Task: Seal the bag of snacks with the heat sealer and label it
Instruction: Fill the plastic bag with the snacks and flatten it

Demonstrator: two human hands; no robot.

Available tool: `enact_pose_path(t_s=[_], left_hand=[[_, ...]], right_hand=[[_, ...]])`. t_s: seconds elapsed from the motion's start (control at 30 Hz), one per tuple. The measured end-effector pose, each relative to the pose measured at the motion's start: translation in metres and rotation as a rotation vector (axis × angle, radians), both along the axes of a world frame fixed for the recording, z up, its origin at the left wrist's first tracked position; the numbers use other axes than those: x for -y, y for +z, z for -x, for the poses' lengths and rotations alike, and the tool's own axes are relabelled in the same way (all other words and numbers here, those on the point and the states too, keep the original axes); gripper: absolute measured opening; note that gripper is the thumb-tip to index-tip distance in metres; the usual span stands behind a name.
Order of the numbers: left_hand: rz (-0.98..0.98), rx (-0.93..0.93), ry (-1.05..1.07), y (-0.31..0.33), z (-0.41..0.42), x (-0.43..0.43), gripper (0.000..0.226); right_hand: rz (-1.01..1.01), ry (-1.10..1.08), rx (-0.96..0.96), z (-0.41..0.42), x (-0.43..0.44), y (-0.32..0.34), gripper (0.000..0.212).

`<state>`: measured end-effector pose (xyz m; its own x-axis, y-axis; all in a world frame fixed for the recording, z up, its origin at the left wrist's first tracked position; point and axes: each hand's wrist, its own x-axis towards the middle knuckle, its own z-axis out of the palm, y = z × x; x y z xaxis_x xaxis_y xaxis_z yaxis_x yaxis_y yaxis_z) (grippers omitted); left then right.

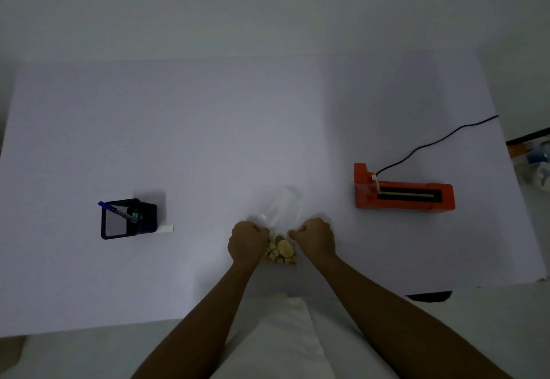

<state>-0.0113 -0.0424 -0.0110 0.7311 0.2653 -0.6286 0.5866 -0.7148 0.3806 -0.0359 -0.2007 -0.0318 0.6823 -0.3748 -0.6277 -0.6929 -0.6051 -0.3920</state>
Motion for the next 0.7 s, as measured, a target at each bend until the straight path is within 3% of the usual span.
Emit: enact_pose_path(t_s=[0.13,0.2,0.27,0.33,0.53,0.6,0.7], left_hand=[[0.010,-0.006,0.005,-0.001,-0.005,0.000,0.025],[0.014,0.002,0.004,-0.002,-0.007,0.000,0.024],[0.010,0.008,0.000,-0.003,-0.010,-0.001,0.024],[0.013,0.006,-0.007,-0.006,-0.011,-0.004,0.025],[0.043,0.047,-0.004,-0.011,-0.015,-0.011,0.025],[0.067,0.192,-0.123,-0.013,-0.013,-0.013,0.017],[0.110,0.386,-0.515,-0.023,-0.007,-0.015,0.008]], right_hand=[[0.045,0.022,0.032,0.000,0.007,0.003,0.043],[0.010,0.089,0.159,0.001,0.005,0.002,0.029],[-0.075,0.273,0.340,0.004,-0.001,-0.002,0.012],[-0.143,0.449,0.439,0.006,-0.005,-0.012,0.019],[-0.251,0.649,0.416,-0.004,0.002,-0.014,0.024],[-0.269,0.668,0.415,-0.005,0.003,-0.013,0.024],[-0.349,0.621,0.346,-0.007,0.002,-0.013,0.027]])
